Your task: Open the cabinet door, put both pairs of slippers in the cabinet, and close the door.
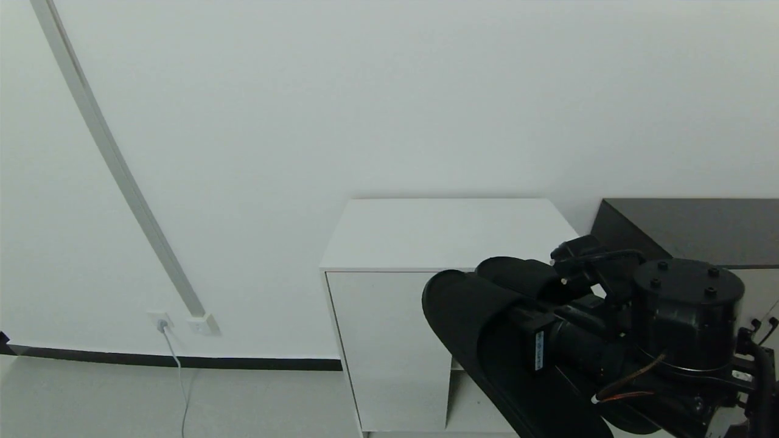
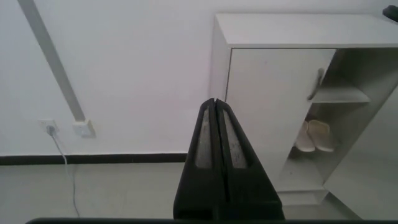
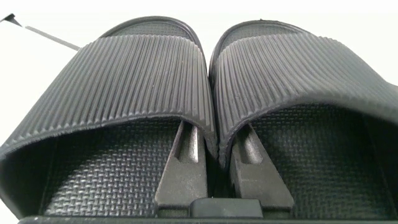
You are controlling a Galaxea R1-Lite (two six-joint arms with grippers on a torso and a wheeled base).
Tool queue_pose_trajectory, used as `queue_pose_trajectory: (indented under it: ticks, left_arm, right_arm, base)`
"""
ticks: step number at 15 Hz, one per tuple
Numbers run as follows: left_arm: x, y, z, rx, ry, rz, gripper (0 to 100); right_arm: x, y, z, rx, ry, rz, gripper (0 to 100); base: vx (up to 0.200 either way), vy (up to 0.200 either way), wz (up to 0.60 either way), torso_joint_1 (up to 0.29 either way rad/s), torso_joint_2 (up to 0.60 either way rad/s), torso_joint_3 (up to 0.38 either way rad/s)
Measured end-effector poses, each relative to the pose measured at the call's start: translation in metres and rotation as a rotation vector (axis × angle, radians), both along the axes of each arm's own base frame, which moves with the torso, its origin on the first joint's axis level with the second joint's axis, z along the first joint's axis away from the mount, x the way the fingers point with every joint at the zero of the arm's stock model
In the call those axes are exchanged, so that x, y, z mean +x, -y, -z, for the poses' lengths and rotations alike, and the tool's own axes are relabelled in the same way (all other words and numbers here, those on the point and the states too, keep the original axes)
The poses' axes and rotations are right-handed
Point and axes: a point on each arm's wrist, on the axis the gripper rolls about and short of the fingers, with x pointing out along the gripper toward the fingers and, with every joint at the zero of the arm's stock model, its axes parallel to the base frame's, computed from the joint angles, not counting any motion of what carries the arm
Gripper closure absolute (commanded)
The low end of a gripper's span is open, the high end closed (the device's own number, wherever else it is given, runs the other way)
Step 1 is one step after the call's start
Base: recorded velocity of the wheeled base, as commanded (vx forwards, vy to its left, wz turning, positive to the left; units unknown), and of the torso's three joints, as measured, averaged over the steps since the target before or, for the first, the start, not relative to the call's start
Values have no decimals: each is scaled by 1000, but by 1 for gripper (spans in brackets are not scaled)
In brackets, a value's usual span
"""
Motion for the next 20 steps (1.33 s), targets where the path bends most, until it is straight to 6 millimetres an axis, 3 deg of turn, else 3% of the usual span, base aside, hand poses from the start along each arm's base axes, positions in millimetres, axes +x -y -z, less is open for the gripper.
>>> queue_pose_trajectory:
  ticks: [7,20]
  left_arm:
    - [0,0,0,0,0,0,100]
    - [0,0,0,-1,0,1,100]
  right_arm:
    - [0,2,3,-8,-7,6,100]
    - [-2,4,5,-13,-11,5,100]
  base:
    - [0,-200,0,3,3,5]
    - [0,0,0,0,0,0]
